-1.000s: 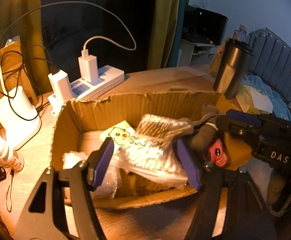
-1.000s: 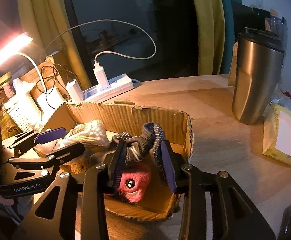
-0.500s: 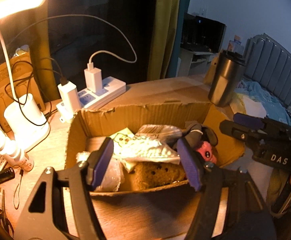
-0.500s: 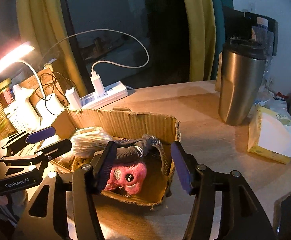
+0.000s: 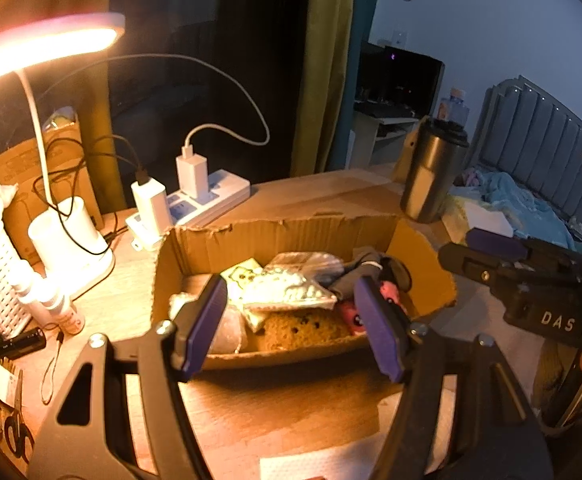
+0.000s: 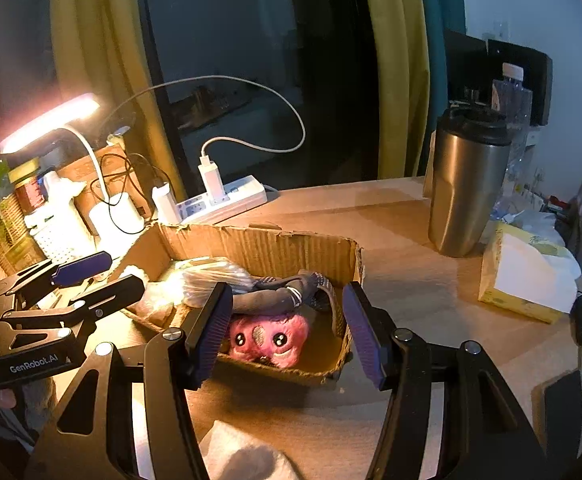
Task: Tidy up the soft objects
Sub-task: 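Open both grippers to drop the items in the box and withdraw, then move both grippers toward the white paper towels on the desk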
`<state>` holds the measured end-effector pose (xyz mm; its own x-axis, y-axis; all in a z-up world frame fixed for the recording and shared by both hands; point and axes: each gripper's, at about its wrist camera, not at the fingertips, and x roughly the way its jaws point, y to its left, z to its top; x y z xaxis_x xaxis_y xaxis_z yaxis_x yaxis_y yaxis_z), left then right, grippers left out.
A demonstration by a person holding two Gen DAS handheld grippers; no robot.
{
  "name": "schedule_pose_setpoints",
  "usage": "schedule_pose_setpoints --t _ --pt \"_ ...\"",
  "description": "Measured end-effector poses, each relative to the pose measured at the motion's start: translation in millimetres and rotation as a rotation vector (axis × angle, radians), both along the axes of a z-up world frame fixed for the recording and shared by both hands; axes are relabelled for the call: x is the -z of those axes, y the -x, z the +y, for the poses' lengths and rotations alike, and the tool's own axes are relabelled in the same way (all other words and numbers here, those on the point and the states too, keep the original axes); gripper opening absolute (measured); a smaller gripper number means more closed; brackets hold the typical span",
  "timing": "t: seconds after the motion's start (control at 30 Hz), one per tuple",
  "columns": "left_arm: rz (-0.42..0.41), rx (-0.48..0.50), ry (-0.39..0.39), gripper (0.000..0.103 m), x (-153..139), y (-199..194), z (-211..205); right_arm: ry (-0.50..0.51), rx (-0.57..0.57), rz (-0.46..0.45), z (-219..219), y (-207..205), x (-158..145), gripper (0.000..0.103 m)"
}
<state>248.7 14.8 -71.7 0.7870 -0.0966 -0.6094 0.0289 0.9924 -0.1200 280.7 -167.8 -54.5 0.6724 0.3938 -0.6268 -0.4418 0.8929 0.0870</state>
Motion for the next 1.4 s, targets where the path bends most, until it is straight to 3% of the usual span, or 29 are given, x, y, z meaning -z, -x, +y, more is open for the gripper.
schedule_pose_setpoints --t 0.97,1.4 --pt "-0.108 0.010 0.007 0.068 -38 90 -3 0.013 -0.016 -0.084 1 90 -36 0.060" --pt "-0.107 0.012 0.015 0.068 -33 122 -5 0.022 -0.017 -0.086 -1 121 -31 0.060"
